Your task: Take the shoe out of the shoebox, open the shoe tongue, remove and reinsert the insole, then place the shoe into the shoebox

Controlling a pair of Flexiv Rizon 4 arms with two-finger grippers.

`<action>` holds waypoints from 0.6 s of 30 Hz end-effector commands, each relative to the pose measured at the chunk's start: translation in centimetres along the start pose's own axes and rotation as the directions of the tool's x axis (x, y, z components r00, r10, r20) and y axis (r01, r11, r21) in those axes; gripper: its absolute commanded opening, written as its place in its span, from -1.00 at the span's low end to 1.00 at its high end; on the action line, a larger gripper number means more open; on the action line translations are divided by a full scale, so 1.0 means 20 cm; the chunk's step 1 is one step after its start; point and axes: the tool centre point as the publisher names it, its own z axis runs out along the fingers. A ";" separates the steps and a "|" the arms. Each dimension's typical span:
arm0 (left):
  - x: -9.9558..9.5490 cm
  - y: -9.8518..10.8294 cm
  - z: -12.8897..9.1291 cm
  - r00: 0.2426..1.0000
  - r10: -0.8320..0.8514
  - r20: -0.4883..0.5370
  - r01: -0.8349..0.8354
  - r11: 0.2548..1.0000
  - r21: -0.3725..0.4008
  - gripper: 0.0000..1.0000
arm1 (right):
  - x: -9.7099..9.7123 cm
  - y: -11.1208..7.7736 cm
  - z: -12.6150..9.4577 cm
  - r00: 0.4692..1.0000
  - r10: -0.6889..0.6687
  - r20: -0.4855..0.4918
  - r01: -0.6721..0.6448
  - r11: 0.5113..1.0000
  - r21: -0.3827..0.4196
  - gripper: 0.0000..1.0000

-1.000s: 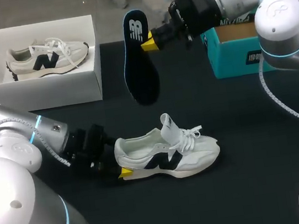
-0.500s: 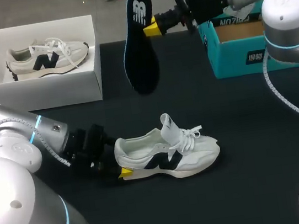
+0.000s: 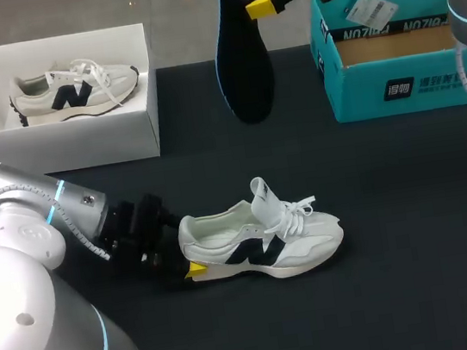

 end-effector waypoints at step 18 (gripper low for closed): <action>0.00 0.01 0.01 1.000 0.000 -0.002 0.000 1.000 -0.003 -1.00 | 0.17 0.06 -0.06 0.989 0.127 -0.077 -0.124 0.991 0.044 -1.00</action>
